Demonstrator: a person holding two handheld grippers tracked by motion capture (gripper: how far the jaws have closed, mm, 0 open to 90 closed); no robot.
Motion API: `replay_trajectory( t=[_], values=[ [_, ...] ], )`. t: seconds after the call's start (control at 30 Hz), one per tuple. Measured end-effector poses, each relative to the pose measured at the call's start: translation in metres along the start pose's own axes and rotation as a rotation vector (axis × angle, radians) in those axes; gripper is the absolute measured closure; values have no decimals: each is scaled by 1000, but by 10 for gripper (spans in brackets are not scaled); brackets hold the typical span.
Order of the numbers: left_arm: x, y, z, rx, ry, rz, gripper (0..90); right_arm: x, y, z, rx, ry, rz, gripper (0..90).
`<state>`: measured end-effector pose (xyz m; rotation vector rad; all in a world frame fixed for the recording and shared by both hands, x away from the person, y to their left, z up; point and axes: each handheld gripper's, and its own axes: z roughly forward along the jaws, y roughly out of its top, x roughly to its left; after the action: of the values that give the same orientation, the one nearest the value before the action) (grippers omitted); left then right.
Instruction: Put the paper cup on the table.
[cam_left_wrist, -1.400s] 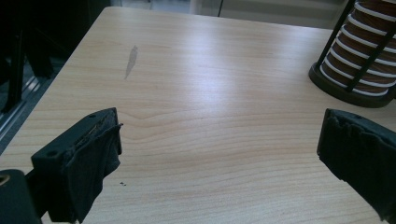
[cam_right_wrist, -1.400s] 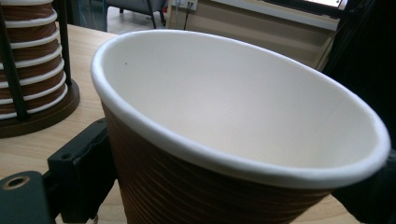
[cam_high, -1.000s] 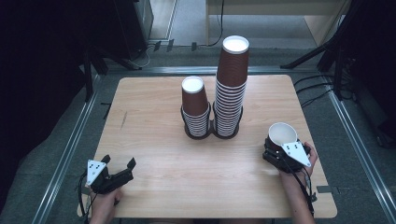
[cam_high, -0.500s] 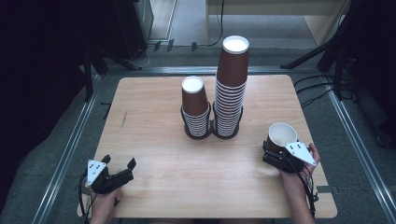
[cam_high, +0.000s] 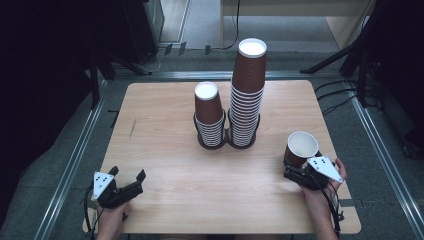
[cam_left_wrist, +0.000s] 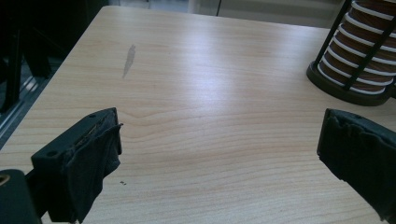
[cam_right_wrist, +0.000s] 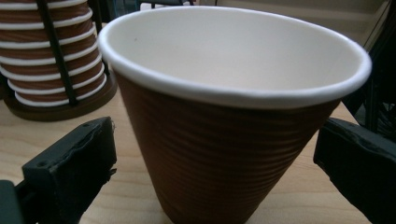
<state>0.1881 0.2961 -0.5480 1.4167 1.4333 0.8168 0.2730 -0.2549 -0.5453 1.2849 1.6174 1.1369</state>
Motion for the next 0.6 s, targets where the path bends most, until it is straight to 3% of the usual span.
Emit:
replay_trajectory(
  t=[0.17,0.6],
  values=[
    [-1,0,-1,0,0,5,1,3,-3,-7,5,6,-31,0],
    [-1,-1,-2,-3,-4,2,1,-2,-9,-22,19,16,-27,0]
  ],
)
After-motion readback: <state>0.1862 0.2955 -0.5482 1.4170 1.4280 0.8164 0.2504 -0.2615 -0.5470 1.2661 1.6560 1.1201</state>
